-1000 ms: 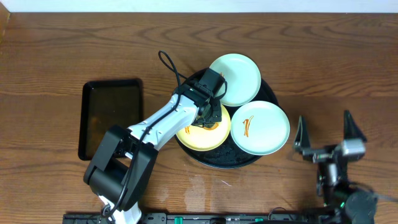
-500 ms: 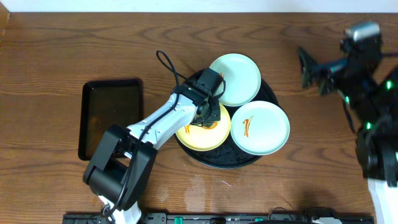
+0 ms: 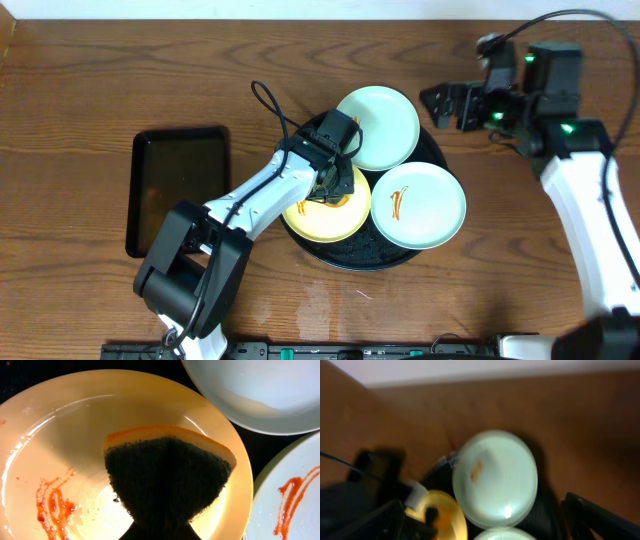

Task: Clean dirty plates on tray and stack at the side
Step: 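Reach the right gripper to the yellow plate rim and grasp it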

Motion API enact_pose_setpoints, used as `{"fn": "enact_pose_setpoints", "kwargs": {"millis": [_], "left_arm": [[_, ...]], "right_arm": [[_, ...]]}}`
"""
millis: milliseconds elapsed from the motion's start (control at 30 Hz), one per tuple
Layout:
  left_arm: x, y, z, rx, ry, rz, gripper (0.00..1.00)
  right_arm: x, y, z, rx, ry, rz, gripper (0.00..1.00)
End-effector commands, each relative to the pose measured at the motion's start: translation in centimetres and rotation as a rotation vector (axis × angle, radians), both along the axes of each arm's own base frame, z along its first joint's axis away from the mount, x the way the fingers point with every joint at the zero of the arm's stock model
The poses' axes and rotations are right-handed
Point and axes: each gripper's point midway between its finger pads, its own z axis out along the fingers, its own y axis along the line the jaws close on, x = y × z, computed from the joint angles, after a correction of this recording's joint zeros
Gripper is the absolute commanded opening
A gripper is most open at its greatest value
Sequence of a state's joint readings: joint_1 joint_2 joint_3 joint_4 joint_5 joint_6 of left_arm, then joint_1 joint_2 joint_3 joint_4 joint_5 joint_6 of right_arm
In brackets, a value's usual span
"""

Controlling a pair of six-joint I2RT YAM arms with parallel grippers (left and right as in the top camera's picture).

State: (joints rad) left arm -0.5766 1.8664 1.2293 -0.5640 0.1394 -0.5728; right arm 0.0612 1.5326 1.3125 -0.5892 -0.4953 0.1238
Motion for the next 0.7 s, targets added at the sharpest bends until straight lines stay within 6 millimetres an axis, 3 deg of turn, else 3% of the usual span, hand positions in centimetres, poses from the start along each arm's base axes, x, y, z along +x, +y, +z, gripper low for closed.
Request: {"fn": "enact_pose_setpoints", "kwargs": {"millis": [0, 100, 233, 500, 667], "left_arm": [[0.5, 0.8, -0.2, 0.022, -0.009, 0.022, 0.08], [0.7, 1.2, -0.2, 0.022, -0.009, 0.033, 0.08], [1.2, 1.8, -0.2, 0.020, -0.007, 0.058, 0.08], [1.8, 3.0, -0.2, 0.013, 0.005, 0.120, 0.08], [1.7, 3.1, -0.3, 0.013, 0.009, 0.121, 0.08]], "right_arm": [[-1.2, 1.6, -3.3, -0.081, 0.081, 0.116, 0.99], [-2.1, 1.5, -6.6, -0.228, 0.222, 0.133, 0.99], [-1.5, 1.9, -7.9, -0.369, 0.309, 0.131, 0.99], [-0.5, 6.0, -10.0, -0.305, 0.353, 0.084, 0.99], [-1.8, 7.9, -11.4, -0.287, 0.427, 0.066, 0.99]]}}
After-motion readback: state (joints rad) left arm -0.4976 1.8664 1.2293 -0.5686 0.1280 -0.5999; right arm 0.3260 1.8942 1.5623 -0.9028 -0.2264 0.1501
